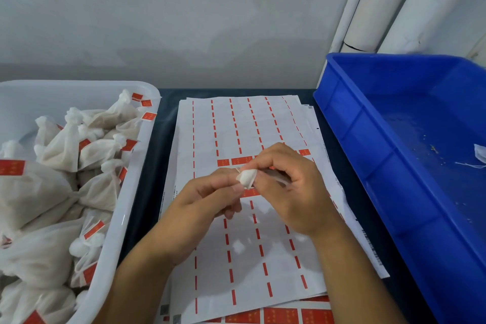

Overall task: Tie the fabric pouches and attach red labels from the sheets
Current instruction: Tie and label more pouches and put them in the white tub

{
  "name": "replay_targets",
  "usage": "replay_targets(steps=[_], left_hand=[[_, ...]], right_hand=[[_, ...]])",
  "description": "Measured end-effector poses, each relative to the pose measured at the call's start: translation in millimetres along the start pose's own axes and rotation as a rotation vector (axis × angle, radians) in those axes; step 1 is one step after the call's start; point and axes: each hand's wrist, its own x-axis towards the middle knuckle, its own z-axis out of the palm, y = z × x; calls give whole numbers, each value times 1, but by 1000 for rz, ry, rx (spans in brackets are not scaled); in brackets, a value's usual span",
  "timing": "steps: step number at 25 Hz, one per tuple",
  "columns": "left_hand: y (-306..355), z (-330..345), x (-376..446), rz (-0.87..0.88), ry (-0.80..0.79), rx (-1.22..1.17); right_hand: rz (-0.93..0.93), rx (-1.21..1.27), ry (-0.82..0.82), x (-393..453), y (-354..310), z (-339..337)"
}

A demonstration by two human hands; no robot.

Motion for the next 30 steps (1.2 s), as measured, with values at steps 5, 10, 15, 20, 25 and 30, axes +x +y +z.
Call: replay_targets(steps=[5,10,15,20,25,30], left_hand=[[-1,-1,-2,162,1,-54],[0,3,-1,276,43,-83],[0,7,-1,296,194,-36],[2,14,-2,225,236,47],[2,15,4,162,392,91],[-11,13,8,-10,437,219]], right_hand=[[-69,85,25,0,-8,6],[-19,140,12,1,-13,11],[110,191,38,1,-15,14],[195,202,73,1,-15,16],[362,144,65,2,-6,18],[754,286,-18,5,5,21]])
